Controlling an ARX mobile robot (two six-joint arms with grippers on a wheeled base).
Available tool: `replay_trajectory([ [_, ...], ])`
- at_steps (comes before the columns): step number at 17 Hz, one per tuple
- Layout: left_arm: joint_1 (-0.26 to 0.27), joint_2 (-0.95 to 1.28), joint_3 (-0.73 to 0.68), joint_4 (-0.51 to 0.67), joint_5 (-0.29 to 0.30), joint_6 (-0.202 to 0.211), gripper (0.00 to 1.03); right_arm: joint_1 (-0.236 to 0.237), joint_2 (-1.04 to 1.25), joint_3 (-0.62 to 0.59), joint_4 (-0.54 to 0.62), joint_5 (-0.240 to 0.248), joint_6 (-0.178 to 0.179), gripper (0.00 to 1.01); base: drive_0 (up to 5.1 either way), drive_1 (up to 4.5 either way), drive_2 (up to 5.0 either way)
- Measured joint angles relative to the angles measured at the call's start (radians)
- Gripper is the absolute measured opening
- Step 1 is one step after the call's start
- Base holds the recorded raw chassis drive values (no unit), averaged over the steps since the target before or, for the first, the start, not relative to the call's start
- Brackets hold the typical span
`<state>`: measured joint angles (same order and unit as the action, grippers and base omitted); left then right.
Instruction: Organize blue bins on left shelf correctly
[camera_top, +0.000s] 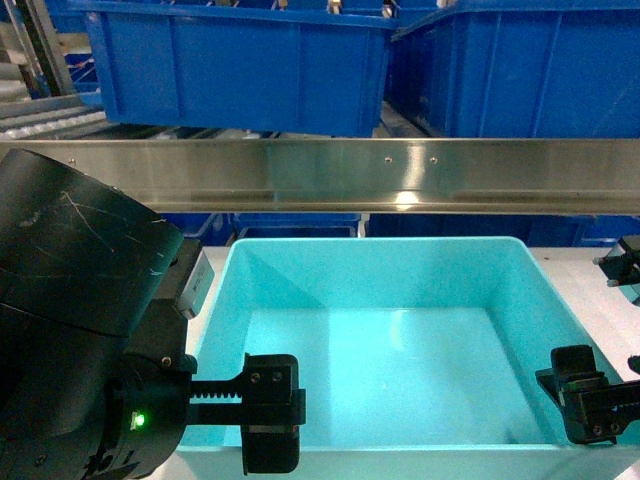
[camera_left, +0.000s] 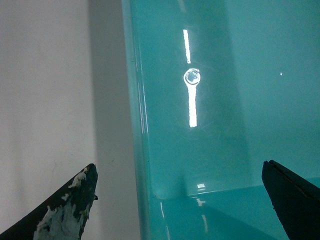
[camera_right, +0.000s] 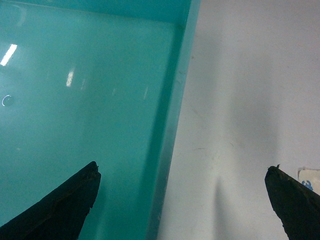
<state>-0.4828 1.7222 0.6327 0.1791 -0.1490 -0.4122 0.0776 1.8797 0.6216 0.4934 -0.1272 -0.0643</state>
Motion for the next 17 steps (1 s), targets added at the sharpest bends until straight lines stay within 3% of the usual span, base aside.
replay_trajectory([
  [1, 0.000, 0.000, 0.000, 0.000, 0.000, 0.000, 0.98, 0.000, 0.000, 0.000, 0.000, 0.000, 0.000, 0.98, 0.0, 0.00, 0.0],
  [2, 0.000, 0.000, 0.000, 0.000, 0.000, 0.000, 0.90, 0.000, 0.000, 0.000, 0.000, 0.000, 0.000, 0.96, 0.0, 0.00, 0.0],
  [11, 0.001, 0.000, -0.001, -0.001, -0.009, -0.014, 0.01, 0.000, 0.000, 0.000, 0.000, 0.000, 0.002, 0.03, 0.0, 0.00, 0.0],
  [17, -0.011, -0.023, -0.003, -0.031, -0.021, -0.028, 0.02, 0.001, -0.040, -0.019, -0.026, -0.017, 0.024, 0.02, 0.0, 0.00, 0.0],
])
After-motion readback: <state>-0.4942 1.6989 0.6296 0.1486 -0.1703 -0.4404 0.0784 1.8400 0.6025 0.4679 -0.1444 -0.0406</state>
